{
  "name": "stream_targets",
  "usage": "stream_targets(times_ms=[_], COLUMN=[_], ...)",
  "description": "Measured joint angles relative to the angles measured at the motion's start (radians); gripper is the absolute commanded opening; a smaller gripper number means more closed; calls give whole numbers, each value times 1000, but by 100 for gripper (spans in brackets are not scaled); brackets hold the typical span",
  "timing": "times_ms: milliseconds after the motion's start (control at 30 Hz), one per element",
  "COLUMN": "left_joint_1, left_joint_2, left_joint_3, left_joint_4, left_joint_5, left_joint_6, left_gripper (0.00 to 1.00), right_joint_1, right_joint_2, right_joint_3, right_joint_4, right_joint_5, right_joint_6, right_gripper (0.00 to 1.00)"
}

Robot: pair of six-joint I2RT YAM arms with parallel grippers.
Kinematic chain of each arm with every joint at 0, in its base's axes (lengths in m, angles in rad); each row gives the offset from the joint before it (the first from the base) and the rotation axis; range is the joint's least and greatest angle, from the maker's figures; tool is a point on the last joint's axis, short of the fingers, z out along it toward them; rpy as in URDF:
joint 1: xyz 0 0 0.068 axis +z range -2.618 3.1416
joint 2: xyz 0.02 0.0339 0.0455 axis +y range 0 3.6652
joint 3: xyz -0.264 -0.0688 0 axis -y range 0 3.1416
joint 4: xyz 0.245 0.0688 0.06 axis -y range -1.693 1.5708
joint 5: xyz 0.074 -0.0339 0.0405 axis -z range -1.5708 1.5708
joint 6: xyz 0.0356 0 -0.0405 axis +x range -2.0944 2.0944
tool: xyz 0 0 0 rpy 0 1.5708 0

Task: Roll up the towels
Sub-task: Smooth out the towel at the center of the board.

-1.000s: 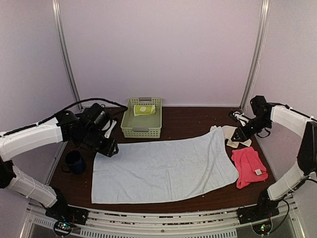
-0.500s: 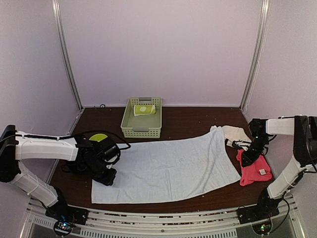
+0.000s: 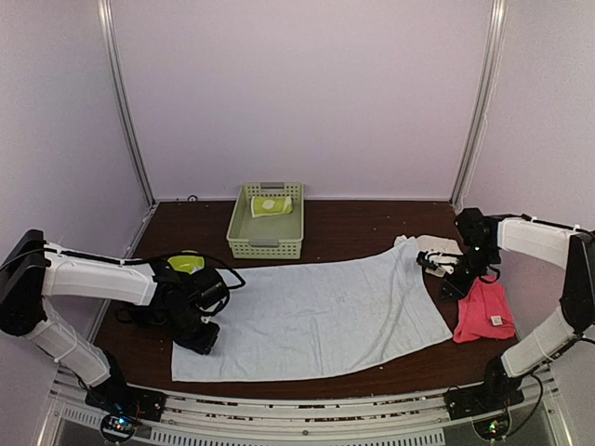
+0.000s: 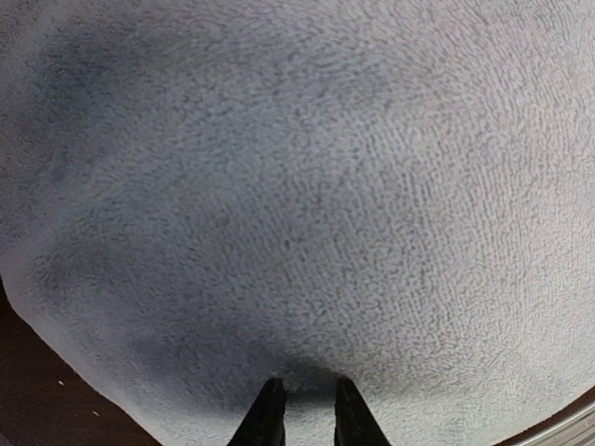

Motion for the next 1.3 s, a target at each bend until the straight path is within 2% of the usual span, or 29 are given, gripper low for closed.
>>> stream_targets(times_ms=[100, 300, 467, 733, 900, 967, 1100, 1200, 1300], left_joint_1=[0, 0, -3, -50, -90, -99, -103, -103, -92], left_joint_2=[-3, -31, -44, -109, -135, -143, -136, -97, -22], left_joint_3=[-15, -47, -58, -112, -118, -114, 12, 152, 234], left_joint_4=[11, 40, 39, 29, -78, -156, -329, -359, -356], left_joint_5=[3, 16, 18, 15, 37, 46, 15, -28, -77], left_joint_6=[-3, -21, -42, -114, -165, -177, -182, -159, -126], left_gripper=[22, 23, 23, 24, 24, 31, 37, 46, 50], right_joint_1=[87, 166, 245, 319, 321, 322, 321, 321, 321], right_joint_2=[13, 61, -16, -140, -190, -211, -243, -226, -169], right_joint_3=[-61, -150, -213, -268, -256, -231, -145, -107, -103], right_joint_4=[2, 18, 18, -142, -225, -265, -302, -269, -217], right_joint_5=[-23, 29, 106, 233, 275, 275, 261, 241, 235], right_joint_6=[-34, -81, -128, -217, -264, -280, -294, -290, -280], right_gripper=[21, 19, 20, 21, 21, 21, 23, 24, 24])
